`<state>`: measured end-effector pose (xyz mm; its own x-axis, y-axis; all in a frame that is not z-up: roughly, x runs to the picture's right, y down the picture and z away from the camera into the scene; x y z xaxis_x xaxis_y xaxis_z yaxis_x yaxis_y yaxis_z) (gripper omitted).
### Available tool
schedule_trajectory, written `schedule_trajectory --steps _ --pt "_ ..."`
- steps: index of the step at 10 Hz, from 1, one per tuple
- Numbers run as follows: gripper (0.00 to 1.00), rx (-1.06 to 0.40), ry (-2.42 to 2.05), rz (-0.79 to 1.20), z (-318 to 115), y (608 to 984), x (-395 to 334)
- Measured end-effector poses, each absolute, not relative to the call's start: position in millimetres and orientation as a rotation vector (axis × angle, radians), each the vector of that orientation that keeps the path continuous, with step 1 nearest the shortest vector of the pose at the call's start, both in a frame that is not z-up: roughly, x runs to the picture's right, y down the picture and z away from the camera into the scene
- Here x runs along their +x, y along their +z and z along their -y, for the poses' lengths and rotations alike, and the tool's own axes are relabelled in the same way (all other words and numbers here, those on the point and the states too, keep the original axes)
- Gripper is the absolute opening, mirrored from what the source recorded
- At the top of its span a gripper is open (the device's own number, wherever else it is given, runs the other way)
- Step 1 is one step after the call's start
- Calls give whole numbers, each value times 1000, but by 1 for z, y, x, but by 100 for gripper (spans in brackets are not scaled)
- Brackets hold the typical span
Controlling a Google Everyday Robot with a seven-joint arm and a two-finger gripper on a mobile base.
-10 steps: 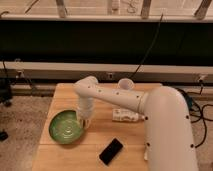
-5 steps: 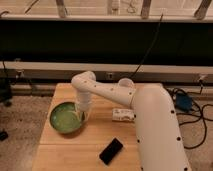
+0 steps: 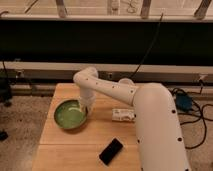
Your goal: Drag the ceramic bowl in a circle
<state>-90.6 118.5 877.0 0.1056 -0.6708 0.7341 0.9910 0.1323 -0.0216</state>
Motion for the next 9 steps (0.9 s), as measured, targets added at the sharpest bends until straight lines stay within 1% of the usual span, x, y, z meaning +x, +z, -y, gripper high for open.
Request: schedule_trajectory --steps 1,3,4,9 --pt "1 -601 -1312 608 -111 873 -85" --pt "1 -607 -1273 549 -109 859 -68" --pt "1 -613 -1257 520 -111 844 -65" --pt "1 -672 -1218 483 -141 801 -58"
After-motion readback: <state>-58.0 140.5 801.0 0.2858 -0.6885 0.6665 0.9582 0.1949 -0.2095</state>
